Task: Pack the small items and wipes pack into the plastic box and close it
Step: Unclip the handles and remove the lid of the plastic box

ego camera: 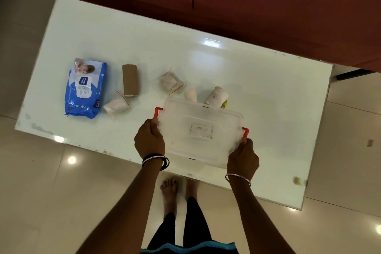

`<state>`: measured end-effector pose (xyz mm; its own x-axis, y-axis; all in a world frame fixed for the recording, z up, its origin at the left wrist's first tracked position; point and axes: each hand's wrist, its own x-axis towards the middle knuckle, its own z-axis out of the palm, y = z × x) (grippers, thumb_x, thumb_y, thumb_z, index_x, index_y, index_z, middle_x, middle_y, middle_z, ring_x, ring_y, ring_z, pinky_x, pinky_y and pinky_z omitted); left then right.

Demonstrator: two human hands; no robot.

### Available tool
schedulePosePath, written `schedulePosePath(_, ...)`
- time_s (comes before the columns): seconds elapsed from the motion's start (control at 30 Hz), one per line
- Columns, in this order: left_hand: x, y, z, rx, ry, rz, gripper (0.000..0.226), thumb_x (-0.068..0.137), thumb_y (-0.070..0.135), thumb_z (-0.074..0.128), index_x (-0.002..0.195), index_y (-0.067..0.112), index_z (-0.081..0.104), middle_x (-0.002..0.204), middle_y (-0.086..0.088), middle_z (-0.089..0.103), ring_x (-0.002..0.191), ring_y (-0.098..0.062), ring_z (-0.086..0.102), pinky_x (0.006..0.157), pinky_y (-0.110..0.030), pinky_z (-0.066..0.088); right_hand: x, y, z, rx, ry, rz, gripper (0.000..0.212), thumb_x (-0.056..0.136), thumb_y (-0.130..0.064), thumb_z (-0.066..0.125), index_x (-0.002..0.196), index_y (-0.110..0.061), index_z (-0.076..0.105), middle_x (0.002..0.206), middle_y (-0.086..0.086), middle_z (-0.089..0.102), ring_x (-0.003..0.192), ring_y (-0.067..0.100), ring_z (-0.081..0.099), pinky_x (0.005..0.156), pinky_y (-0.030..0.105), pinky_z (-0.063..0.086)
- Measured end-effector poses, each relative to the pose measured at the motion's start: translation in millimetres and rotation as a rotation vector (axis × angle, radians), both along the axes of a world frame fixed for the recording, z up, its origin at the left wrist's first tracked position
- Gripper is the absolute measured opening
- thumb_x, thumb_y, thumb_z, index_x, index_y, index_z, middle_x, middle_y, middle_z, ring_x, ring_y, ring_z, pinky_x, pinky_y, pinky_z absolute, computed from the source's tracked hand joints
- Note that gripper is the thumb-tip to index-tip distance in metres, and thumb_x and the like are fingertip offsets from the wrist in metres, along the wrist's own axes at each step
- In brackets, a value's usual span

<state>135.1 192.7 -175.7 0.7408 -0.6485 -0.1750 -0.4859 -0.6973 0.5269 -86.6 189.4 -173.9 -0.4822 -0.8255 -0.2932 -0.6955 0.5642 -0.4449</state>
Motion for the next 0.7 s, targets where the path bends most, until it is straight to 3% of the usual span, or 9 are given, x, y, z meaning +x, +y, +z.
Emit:
schedulePosePath(0.1,-2,0,-4,-0.012,-0.009,0.047,0.033,0.1,0.021,0.04,0.082,0.004,0.062,0.072,-0.01,0.065,0.062,-0.021,0.049,0.058,-0.026,0.03,-5,-4,-7,0.049,-0.129,-0.126,0.035,0.104,-0.02,0.035,0.089,0.0,0.059,0.078,0.024,0.067,0.075,0.044,0.062,0.062,0.032,0.035)
schedulePosePath(0.2,1,0,-8,-0.029,0.041,0.07,0.034,0.101,0.022,0.041,0.082,0.003,0.062,0.069,-0.005,0.06,0.062,-0.02,0.048,0.057,-0.024,0.029,-21,-8,-23,0.219,-0.45,-0.363,0.038,0.101,-0.025,0.04,0.094,0.002,0.065,0.09,0.024,0.068,0.087,0.043,0.065,0.073,0.043,0.055)
schedulePosePath(0.27,6,0,-9,-0.025,0.081,0.061,0.035,0.101,0.024,0.041,0.081,0.004,0.062,0.068,-0.003,0.058,0.062,-0.021,0.047,0.057,-0.025,0.027,-25,-9,-20,0.257,-0.431,-0.473,0.033,0.099,-0.022,0.043,0.103,-0.001,0.067,0.095,0.019,0.069,0.09,0.038,0.067,0.083,0.046,0.056)
schedulePosePath(0.37,18,1,-11,0.036,0.22,0.031,0.039,0.101,0.03,0.041,0.07,0.011,0.055,0.063,-0.001,0.052,0.061,-0.023,0.045,0.062,-0.028,0.03,-14,-10,7,-0.053,0.004,-0.257,0.025,0.096,-0.014,0.047,0.113,-0.007,0.063,0.112,0.018,0.063,0.107,0.036,0.058,0.094,0.038,0.042)
schedulePosePath(0.47,34,4,-19,0.103,0.501,0.1,0.04,0.096,0.041,0.047,0.068,0.016,0.06,0.068,-0.009,0.062,0.066,-0.028,0.06,0.07,-0.035,0.051,27,-2,37,-0.279,0.014,0.127,0.034,0.094,-0.013,0.053,0.128,-0.006,0.056,0.128,0.015,0.057,0.121,0.028,0.05,0.104,0.031,0.034)
schedulePosePath(0.57,41,8,-21,0.139,0.758,0.171,0.026,0.095,0.034,0.052,0.093,0.014,0.069,0.086,-0.01,0.069,0.08,-0.03,0.066,0.074,-0.041,0.057,67,15,34,-0.128,-0.06,0.452,0.059,0.098,-0.029,0.049,0.149,-0.007,0.031,0.156,0.011,0.034,0.147,0.023,0.025,0.121,0.038,0.022)
schedulePosePath(0.63,43,10,-23,0.152,0.851,0.172,0.023,0.096,0.025,0.052,0.105,0.01,0.068,0.095,-0.01,0.069,0.082,-0.027,0.066,0.072,-0.039,0.057,81,23,22,-0.006,-0.011,0.55,0.071,0.099,-0.038,0.043,0.155,-0.009,0.01,0.165,0.007,0.008,0.153,0.021,0.001,0.124,0.043,0.01)
schedulePosePath(0.7,45,13,-23,0.138,0.913,0.152,0.023,0.095,0.021,0.053,0.108,0.01,0.068,0.093,-0.009,0.071,0.081,-0.025,0.068,0.069,-0.035,0.058,85,29,12,0.063,0.095,0.595,0.075,0.099,-0.041,0.039,0.155,-0.008,0.0,0.165,0.007,-0.006,0.152,0.022,-0.009,0.124,0.047,0.008)
